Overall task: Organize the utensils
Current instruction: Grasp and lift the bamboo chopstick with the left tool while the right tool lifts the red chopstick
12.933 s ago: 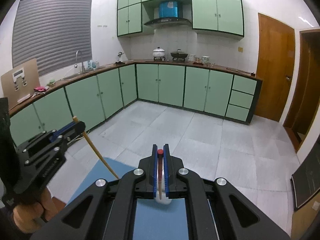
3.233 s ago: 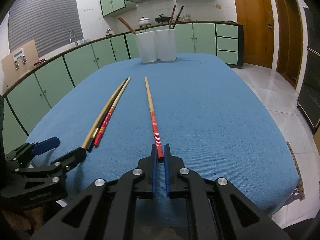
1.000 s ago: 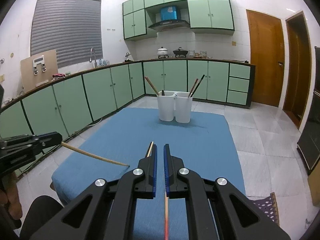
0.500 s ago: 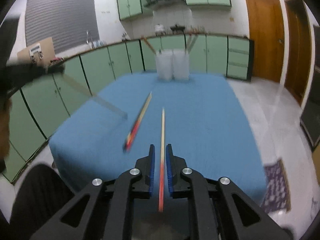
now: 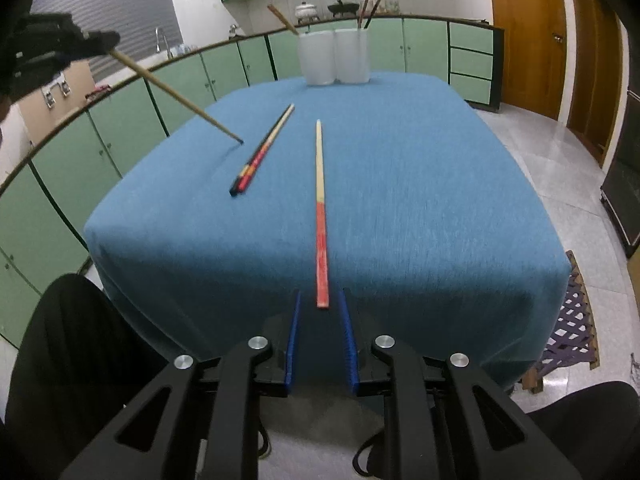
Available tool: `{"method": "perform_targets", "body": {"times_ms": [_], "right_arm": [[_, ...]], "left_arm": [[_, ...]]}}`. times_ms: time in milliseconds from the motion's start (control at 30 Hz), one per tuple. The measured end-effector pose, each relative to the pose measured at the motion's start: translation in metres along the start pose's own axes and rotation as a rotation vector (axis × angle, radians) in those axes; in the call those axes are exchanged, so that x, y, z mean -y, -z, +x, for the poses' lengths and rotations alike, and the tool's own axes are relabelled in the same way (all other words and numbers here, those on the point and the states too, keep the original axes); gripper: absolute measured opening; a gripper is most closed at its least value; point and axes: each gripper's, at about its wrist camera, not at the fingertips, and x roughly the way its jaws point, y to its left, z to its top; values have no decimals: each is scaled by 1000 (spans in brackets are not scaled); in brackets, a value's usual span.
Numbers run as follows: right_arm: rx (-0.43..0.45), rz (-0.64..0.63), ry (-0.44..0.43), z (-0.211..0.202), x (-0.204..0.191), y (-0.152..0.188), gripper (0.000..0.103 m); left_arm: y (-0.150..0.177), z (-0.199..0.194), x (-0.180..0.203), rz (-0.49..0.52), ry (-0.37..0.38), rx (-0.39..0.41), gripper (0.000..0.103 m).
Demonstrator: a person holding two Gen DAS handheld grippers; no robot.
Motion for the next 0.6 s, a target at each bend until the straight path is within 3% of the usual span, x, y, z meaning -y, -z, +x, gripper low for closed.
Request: {"method": "perform_targets", "body": {"times_ms": [33,333,600], "right_arm": [[5,-2,3,-1,0,-1,6],[84,7,-9,-22,-1,-19,6],[215,-6,-2,-50,-5,-78,6]], "left_arm": [[0,0,1,0,0,0,6],[-2,1,0,-2,-1,-2,6],[-5,2,-5,1,0,-6,6]]}}
